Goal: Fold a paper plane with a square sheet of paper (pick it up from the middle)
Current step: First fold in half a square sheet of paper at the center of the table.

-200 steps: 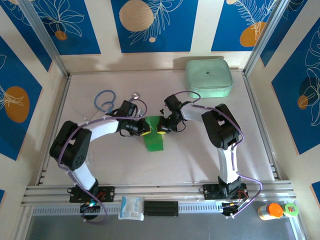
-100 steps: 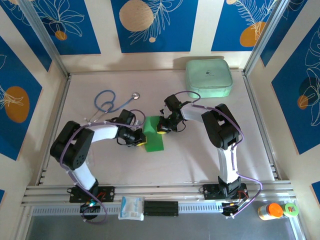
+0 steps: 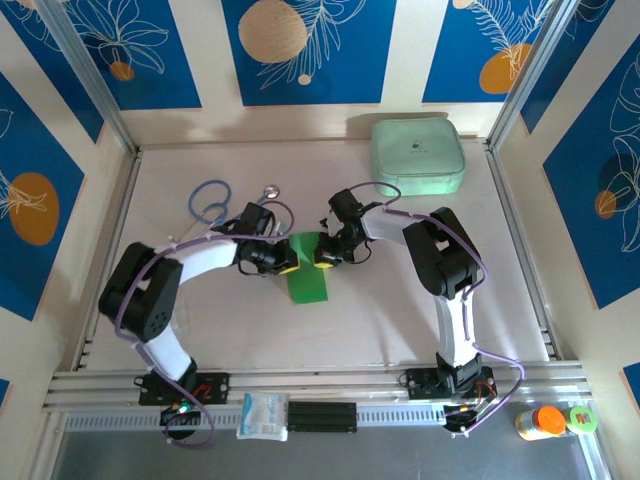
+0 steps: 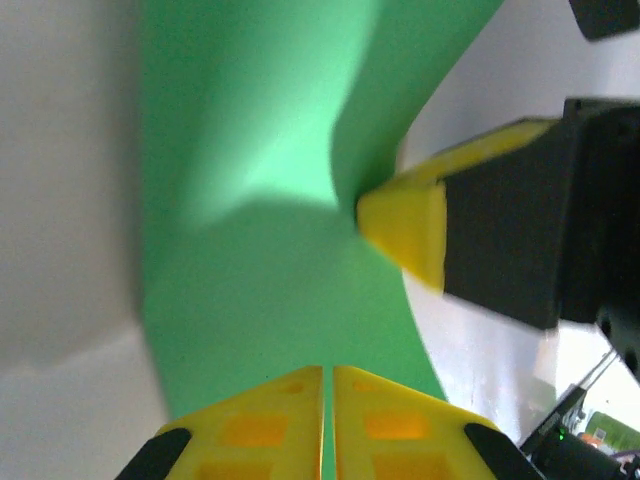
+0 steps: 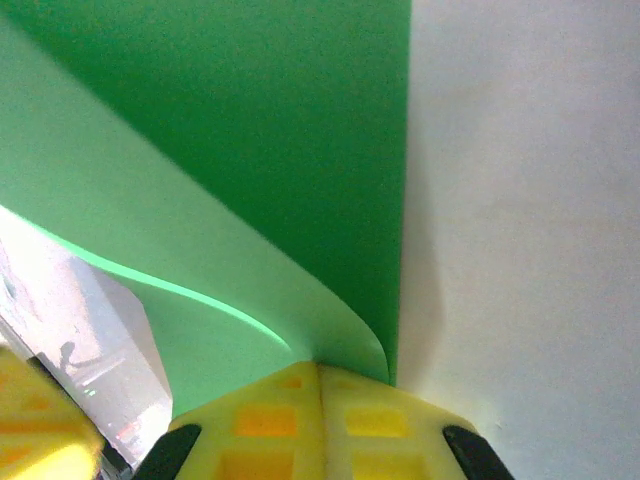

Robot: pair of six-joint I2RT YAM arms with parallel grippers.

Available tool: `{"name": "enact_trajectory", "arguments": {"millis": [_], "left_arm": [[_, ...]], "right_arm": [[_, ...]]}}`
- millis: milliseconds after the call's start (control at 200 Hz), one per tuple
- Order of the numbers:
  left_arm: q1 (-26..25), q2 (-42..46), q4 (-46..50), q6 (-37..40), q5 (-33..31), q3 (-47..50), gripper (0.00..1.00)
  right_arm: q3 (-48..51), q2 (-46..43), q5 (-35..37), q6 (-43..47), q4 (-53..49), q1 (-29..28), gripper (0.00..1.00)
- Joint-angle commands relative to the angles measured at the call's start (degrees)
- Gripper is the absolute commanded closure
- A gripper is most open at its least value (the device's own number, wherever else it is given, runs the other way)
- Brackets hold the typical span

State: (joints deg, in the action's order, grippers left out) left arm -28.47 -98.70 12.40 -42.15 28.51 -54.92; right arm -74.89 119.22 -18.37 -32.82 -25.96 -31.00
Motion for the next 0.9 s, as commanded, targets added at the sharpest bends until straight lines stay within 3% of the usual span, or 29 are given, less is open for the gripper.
{"name": "enact_trajectory", "arguments": {"millis": [0, 255, 475, 645, 895], "left_arm": [[-0.6, -4.5, -1.5, -1.0, 0.8, -2.3, 0.89], [3.6, -8.4, 3.3, 6.4, 0.7, 0.5, 0.89], [7.9, -1.5, 7.2, 10.1, 1.0, 5.1, 0.89], [5.9, 2.2, 1.9, 8.0, 7.9, 1.0, 0.88], [3.0, -6.5, -3.3, 5.0, 6.9, -6.0, 0.88]], "right_arm": [[4.9, 8.8, 15.6, -0.5, -7.0, 0.0, 0.97], [4.8, 8.7, 16.6, 0.1, -7.4, 0.1, 0.97], [4.5, 8.7, 17.1, 0.5, -7.7, 0.4, 0.97], [4.1, 8.8, 17.6, 0.8, -8.1, 0.4, 0.97], [3.6, 9.0, 17.9, 0.9, -8.9, 0.4, 0.97]]}}
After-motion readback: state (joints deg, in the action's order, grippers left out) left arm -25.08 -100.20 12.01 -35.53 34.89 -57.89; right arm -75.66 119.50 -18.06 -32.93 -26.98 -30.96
